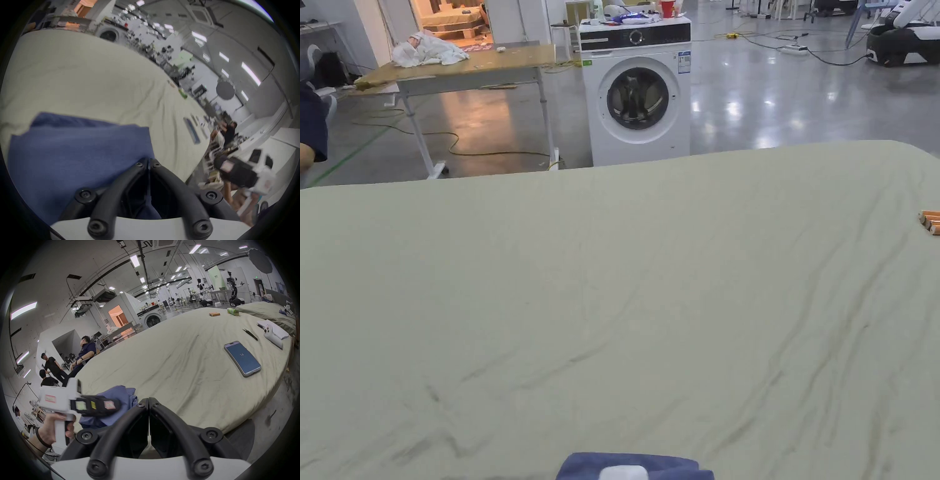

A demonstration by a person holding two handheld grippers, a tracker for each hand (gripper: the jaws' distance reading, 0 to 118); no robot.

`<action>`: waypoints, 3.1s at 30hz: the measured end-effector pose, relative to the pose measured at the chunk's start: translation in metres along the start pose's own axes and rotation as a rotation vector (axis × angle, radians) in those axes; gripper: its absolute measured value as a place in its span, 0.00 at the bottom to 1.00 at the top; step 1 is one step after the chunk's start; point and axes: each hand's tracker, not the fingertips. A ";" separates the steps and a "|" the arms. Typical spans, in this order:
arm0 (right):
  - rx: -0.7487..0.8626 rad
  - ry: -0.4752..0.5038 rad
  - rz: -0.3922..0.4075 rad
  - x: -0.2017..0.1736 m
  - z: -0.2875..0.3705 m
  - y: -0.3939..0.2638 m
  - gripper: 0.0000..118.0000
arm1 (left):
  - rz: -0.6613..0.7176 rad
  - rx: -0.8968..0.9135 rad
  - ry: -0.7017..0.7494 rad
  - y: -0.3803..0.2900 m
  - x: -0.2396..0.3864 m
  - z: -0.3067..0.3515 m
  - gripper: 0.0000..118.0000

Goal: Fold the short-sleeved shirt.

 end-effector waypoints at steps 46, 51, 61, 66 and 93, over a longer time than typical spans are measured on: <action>-0.415 0.113 0.087 -0.042 -0.156 -0.017 0.00 | 0.431 0.279 0.084 -0.057 -0.116 0.102 0.29; -0.358 0.152 0.057 -0.042 -0.144 -0.012 0.00 | 0.424 0.389 0.011 -0.053 -0.113 0.119 0.22; -0.294 0.156 0.047 -0.028 -0.108 -0.005 0.00 | 0.347 0.600 0.328 -0.038 -0.180 0.336 0.21; -0.322 0.157 -0.013 -0.019 -0.110 -0.009 0.00 | 0.434 0.606 0.572 -0.047 -0.250 0.423 0.21; 0.236 0.125 0.355 -0.082 -0.036 0.089 0.00 | -0.371 0.933 0.801 0.016 0.006 0.356 0.62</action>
